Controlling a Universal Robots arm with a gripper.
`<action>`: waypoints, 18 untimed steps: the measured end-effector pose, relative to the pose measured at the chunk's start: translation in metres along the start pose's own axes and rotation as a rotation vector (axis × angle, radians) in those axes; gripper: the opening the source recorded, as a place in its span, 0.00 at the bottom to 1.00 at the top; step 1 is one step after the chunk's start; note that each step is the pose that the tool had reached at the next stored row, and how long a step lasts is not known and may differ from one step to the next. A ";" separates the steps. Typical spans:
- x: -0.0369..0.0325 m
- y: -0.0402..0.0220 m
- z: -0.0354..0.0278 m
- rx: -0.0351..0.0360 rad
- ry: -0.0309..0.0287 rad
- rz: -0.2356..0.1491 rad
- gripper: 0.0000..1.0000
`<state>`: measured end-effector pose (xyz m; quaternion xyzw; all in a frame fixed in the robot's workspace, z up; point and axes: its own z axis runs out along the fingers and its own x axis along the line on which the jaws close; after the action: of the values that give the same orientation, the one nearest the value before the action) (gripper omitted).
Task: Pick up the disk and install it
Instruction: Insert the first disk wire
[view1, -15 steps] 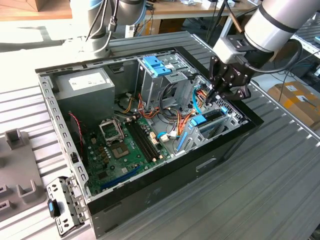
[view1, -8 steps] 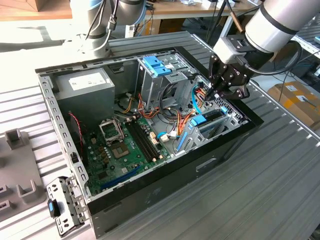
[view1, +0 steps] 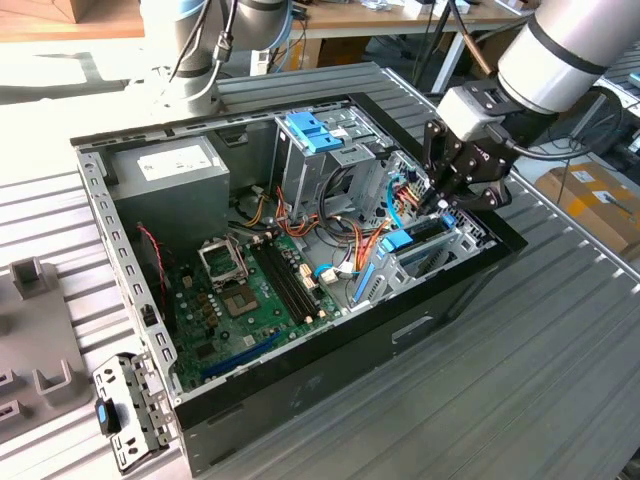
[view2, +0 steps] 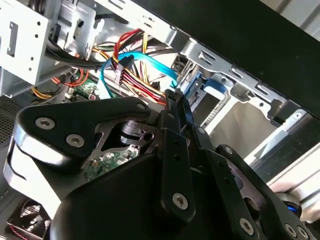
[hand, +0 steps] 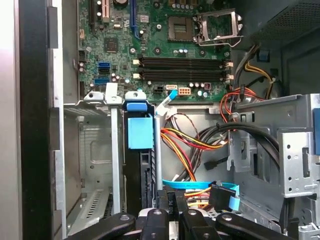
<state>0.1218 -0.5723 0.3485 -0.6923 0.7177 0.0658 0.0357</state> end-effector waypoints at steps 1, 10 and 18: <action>0.0004 0.0000 0.0001 -0.0004 0.0020 -0.003 0.17; 0.0006 -0.0013 0.0004 -0.0039 0.0726 -0.036 0.17; 0.0008 -0.0023 0.0027 -0.0010 0.0508 0.011 0.17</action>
<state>0.1240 -0.5728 0.3456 -0.6899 0.7221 0.0487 0.0168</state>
